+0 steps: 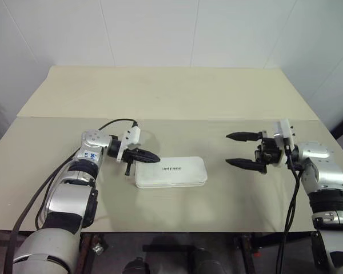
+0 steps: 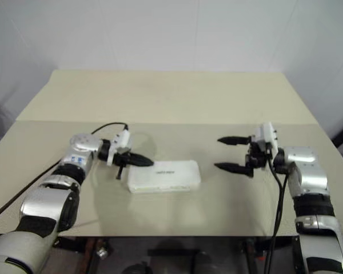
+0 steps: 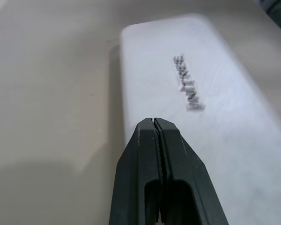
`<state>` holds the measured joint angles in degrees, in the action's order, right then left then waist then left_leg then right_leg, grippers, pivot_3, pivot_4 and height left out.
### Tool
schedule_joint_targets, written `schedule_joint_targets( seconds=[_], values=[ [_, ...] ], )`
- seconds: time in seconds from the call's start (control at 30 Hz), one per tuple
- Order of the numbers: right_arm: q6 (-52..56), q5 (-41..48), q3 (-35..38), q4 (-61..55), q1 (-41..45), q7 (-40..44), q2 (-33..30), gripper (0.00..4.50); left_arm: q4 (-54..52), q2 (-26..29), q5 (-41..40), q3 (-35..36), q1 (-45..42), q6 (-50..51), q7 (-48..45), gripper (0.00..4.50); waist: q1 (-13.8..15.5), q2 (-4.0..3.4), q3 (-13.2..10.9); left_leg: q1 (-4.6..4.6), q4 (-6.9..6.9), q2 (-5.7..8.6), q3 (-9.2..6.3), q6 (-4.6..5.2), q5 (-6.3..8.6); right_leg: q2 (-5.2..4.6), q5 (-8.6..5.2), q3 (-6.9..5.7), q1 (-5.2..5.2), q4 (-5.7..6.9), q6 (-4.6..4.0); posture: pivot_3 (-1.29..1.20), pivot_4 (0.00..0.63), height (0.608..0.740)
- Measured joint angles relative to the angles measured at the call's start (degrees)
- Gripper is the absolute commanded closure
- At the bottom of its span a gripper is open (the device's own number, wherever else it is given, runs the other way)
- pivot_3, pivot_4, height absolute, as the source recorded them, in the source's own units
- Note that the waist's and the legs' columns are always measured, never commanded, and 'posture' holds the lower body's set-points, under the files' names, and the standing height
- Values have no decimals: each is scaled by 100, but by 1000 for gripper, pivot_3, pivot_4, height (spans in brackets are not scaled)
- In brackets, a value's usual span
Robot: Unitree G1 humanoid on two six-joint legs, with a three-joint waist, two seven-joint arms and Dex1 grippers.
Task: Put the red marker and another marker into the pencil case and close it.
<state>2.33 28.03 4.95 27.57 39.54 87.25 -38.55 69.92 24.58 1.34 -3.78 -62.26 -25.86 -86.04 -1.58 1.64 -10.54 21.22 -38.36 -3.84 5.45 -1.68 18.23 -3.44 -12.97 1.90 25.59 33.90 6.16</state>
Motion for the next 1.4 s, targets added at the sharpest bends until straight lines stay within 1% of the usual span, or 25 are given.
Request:
schedule_joint_targets(
  seconds=[0.17, 0.27, 0.37, 0.43, 0.47, 0.63, 0.8, 0.87, 0.93, 1.0, 1.03, 1.2, 1.3, 1.4],
  values=[
    [-100, -17, -7, 88, 49, 4, 50, 0, -213, 4, 162, -390, 7, -501, 18, 4481, 0, -5, 4, -7, -23, 0, -1, 4, 3, -1, 0, 3, -14, 8, 0, 0, 150, 740],
    [-102, -17, -15, 85, 48, 3, 105, 0, -230, 17, 329, -576, -36, -806, 193, 4481, -1, -10, 10, -12, -54, 0, -1, 13, 8, -3, 0, 8, -20, 6, 0, 0, 150, 740],
    [-107, -18, -16, 83, 47, 3, 115, 0, -222, 27, 503, -749, -86, -1057, 430, 4481, -3, -16, 14, -43, -65, 1, -5, 15, 8, -3, 6, 11, -61, 2, 6, 0, 150, 740],
    [-112, -23, -16, 82, 46, 3, 118, 0, -188, 29, 561, -818, -89, -1120, 548, 4481, -10, -16, 14, -94, -61, 1, -6, 16, 11, -3, -7, 11, -120, -10, -17, 0, 150, 740],
    [-121, -24, -16, 74, 45, 3, 118, 0, -169, 31, 583, -842, -98, -1134, 595, 4481, -17, -14, 15, -104, -61, 1, -6, 16, 12, -4, -29, 11, -132, -12, -56, 0, 150, 740],
    [-149, -38, -16, 76, 46, 3, 135, 0, -144, 29, 573, -841, -106, -1082, 638, 4481, -13, -13, 16, -103, -63, 4, -7, 18, 11, -5, -24, 17, -132, -6, -48, 0, 150, 740],
    [-213, -99, -29, 99, 69, 3, 192, 0, -54, 9, 206, -431, 22, -708, 344, 4481, -15, -14, 15, -87, -63, 4, -7, 18, 11, -5, -17, 17, -110, 0, -35, 0, 150, 740],
    [-223, -119, -32, 113, 93, 3, 213, 0, -30, -25, -68, -174, 124, -563, 118, 4481, -20, -16, 13, -73, -60, 3, -7, 20, 14, -4, 5, 16, -92, 2, 3, 0, 150, 740],
    [-230, -156, -35, 144, 159, 3, 238, 0, -66, -44, -395, 91, 306, -407, 5, 4481, -28, -19, 10, -49, -58, 1, -7, 20, 15, -2, 7, 15, -63, 20, 7, 0, 150, 740],
    [-233, -166, -34, 190, 231, 3, 241, 0, -233, -30, -674, 334, 477, -337, 3, 4481, -20, -19, 10, 10, -64, 1, -8, 20, 14, -3, 10, 15, -6, 32, 12, 0, 150, 740],
    [-233, -170, -35, 202, 234, 3, 244, 0, -302, -22, -779, 404, 547, -319, 3, 4481, -8, -20, 9, 16, -63, 1, -8, 20, 14, -2, 10, 14, -1, 31, 12, 0, 150, 740],
    [-246, -232, -40, 333, 303, 9, 254, 0, -1442, 162, -1458, 726, 1301, -261, 0, 4481, -5, -22, 8, 22, -62, 0, 3, 30, 23, -6, 7, 11, -2, 8, 12, 0, 150, 740],
    [-250, -253, -43, 420, 309, 11, 256, 0, -1801, 204, -1574, 720, 1541, -152, 1, 4481, 6, -22, 8, 24, -64, 1, 4, 32, 24, -6, 8, 11, -3, 3, 14, 0, 150, 740],
    [-260, -273, -45, 422, 347, 14, 263, 0, -2005, 258, -1638, 714, 1576, -60, 2, 4481, 10, -22, 8, 23, -65, 1, 4, 31, 23, -6, 8, 11, -4, 3, 15, 0, 150, 740]
  ],
)
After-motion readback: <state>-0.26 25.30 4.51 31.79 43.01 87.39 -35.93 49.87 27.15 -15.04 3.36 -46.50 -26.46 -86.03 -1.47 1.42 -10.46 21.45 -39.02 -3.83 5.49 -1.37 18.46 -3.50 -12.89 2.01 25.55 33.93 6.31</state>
